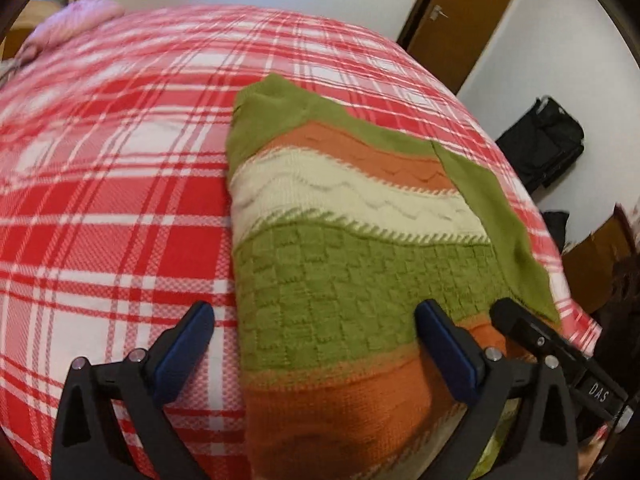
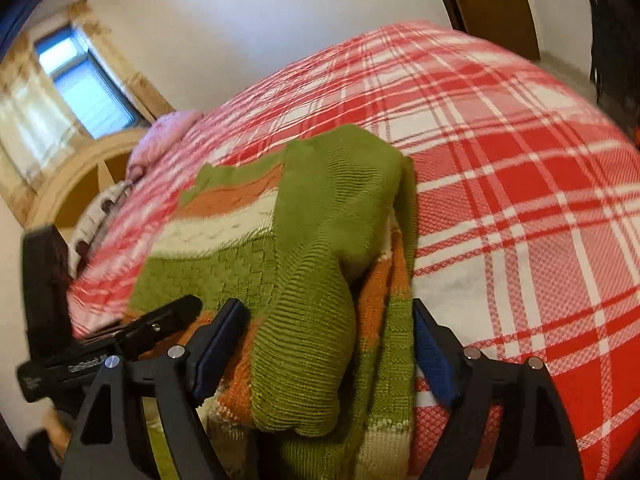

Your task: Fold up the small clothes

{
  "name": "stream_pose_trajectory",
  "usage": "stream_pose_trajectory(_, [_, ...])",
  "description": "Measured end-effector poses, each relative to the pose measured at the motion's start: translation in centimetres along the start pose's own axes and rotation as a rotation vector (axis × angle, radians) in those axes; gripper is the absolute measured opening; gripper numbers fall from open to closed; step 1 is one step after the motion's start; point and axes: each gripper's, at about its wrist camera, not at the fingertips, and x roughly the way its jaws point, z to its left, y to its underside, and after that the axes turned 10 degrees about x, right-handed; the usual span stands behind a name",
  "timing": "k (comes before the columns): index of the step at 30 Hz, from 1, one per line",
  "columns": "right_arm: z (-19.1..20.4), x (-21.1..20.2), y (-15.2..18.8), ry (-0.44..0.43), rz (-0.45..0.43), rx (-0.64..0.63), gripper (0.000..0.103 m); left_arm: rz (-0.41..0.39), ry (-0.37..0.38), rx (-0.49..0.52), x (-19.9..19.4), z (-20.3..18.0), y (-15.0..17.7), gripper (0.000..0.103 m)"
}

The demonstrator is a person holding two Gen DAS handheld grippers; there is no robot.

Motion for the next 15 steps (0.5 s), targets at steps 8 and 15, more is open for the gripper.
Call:
stream_pose_trajectory(8, [0.9,0.2,-0.2,0.006,0.005,-0.031,0.047,-0.006,0.058,0.059,-0.2,0.2,-0.2,0.079])
stream_pose_trajectory(15, [3.1,-2.9,0.3,0.036,-0.054,-0.069,0.029,-0.044,-0.001,0.099,-1.9,-1.4,-1.1,0.042])
